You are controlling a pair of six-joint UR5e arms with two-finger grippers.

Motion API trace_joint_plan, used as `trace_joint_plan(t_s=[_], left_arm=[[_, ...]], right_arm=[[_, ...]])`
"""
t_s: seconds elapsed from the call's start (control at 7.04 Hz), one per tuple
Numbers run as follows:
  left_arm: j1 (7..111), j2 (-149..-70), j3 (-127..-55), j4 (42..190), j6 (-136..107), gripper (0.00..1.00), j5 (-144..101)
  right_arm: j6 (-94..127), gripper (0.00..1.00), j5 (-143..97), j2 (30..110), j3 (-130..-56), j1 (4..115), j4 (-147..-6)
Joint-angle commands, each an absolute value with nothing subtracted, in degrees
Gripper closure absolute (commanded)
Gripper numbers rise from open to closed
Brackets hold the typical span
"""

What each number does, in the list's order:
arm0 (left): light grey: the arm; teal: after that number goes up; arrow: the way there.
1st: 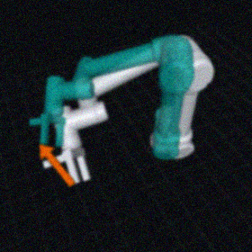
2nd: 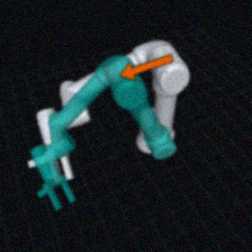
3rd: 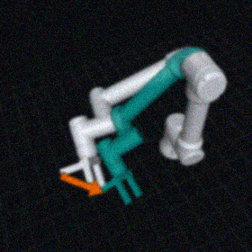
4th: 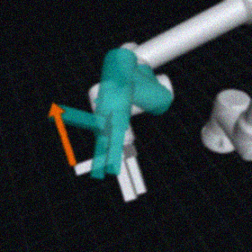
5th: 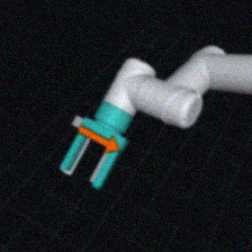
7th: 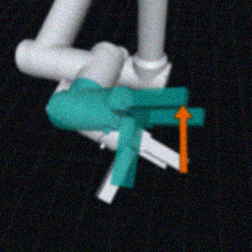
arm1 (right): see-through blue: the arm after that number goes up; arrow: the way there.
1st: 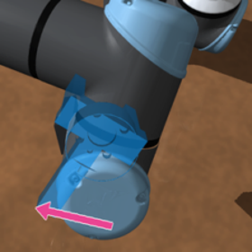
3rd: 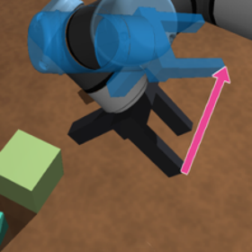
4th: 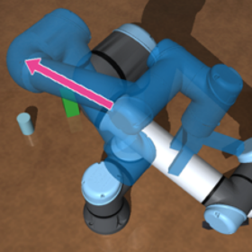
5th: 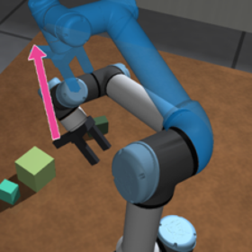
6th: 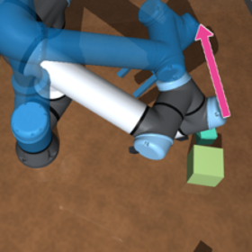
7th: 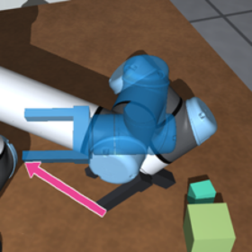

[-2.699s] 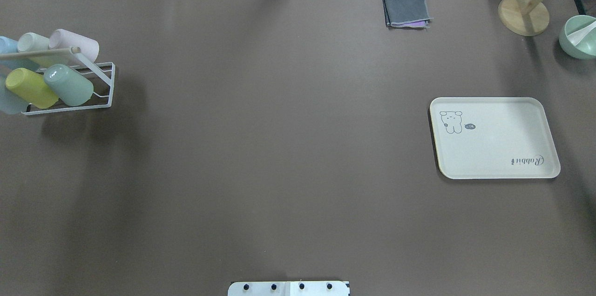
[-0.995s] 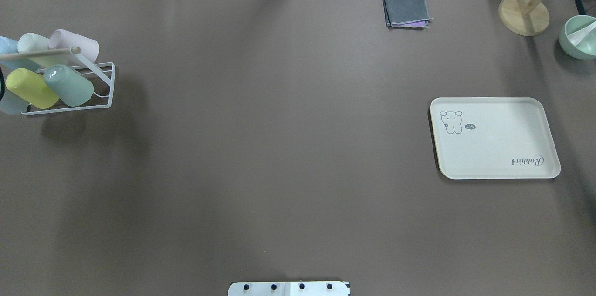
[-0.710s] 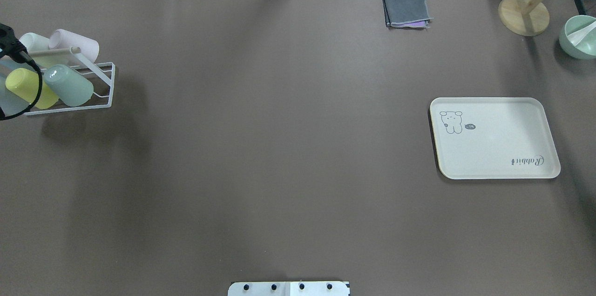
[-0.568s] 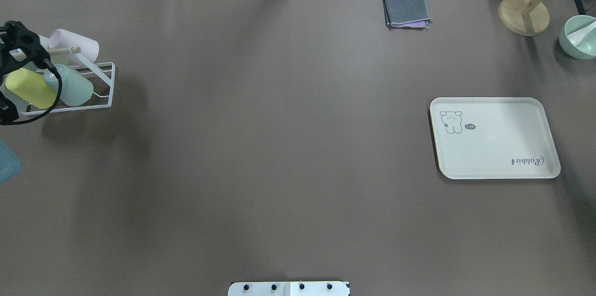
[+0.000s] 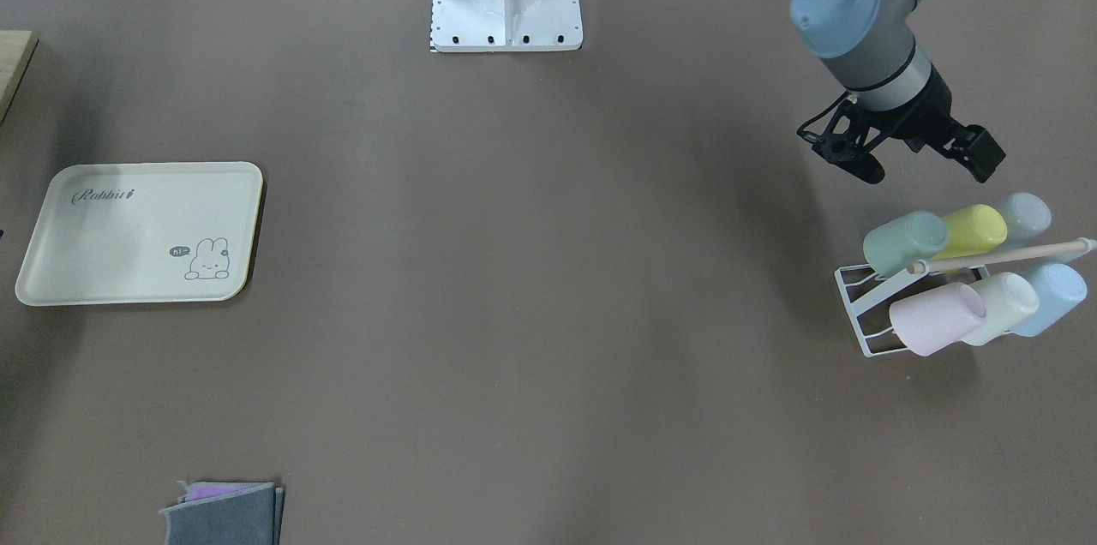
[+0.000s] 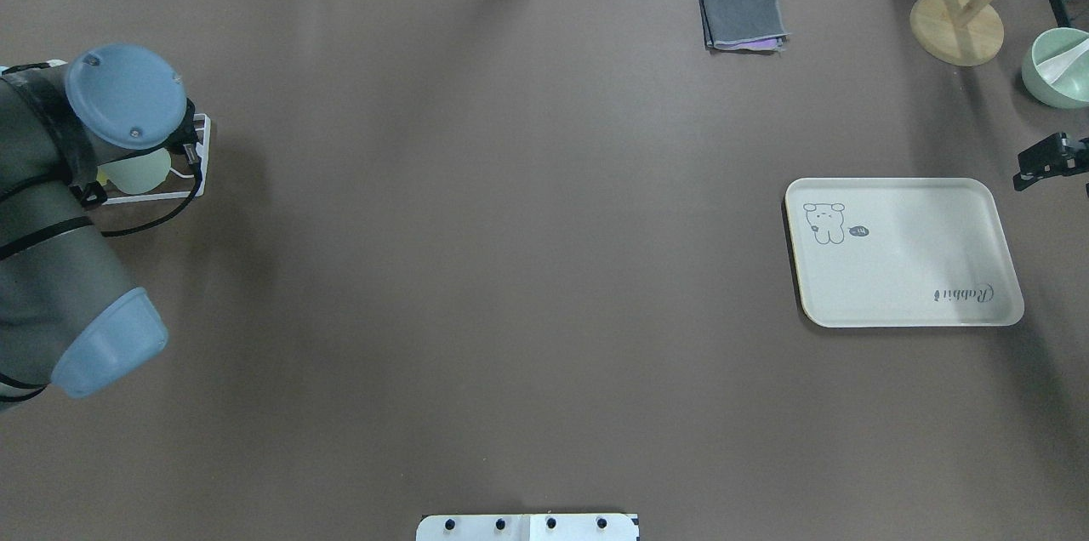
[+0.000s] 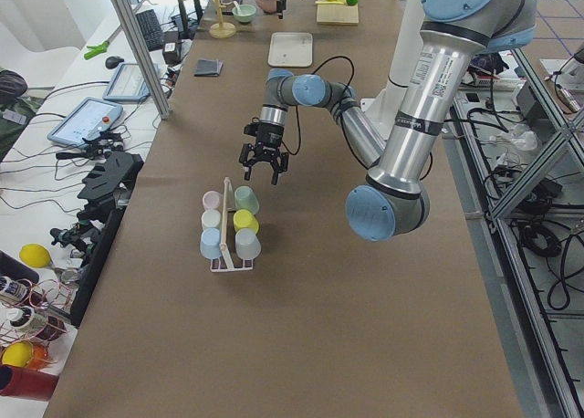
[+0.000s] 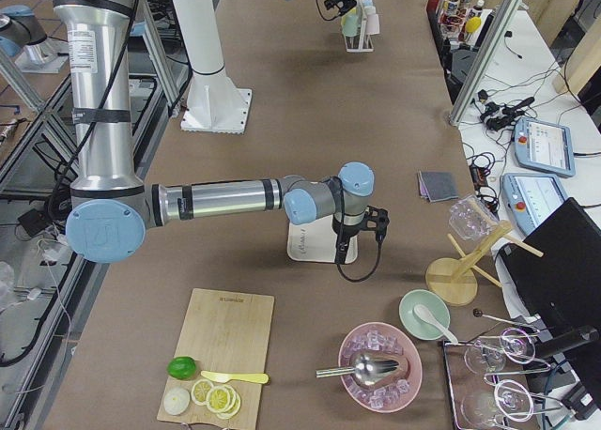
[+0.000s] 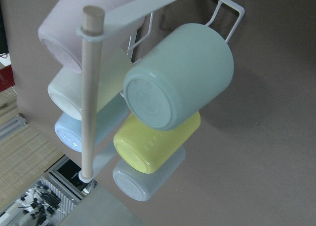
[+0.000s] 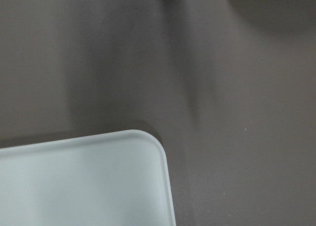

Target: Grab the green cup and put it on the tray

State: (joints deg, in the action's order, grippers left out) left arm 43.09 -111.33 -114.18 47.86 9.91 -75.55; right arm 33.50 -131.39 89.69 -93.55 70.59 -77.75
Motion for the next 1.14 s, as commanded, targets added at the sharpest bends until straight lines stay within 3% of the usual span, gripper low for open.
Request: trace_joint_plan(t_s=[0.0,0.28,0.57,0.71,0.99], left_arm=[[39.57,-112.23,-111.54,47.81,18.04,0.02,-64.38],[37.19,-112.06,-111.71,47.90,23.46,0.02,-54.71],[32.80,-109.27,-111.80,47.64,29.76,0.02,-48.91],[30.78,-108.20,-111.62,46.68,32.40,0.02,-47.04],[27.87,-105.92,-111.18,45.00,39.08,0.02,-41.68]], right_arm=[[33.49,0.01,-135.52,89.56,-89.15,70.31,-74.73],[31.75,0.01,-139.11,88.95,-79.33,69.27,-61.94],[31.47,0.01,-139.04,88.16,-77.17,67.25,-59.34],[31.46,0.08,-139.22,88.24,-77.60,66.80,-59.24],[31.46,0.38,-139.04,88.33,-77.61,66.18,-59.15]])
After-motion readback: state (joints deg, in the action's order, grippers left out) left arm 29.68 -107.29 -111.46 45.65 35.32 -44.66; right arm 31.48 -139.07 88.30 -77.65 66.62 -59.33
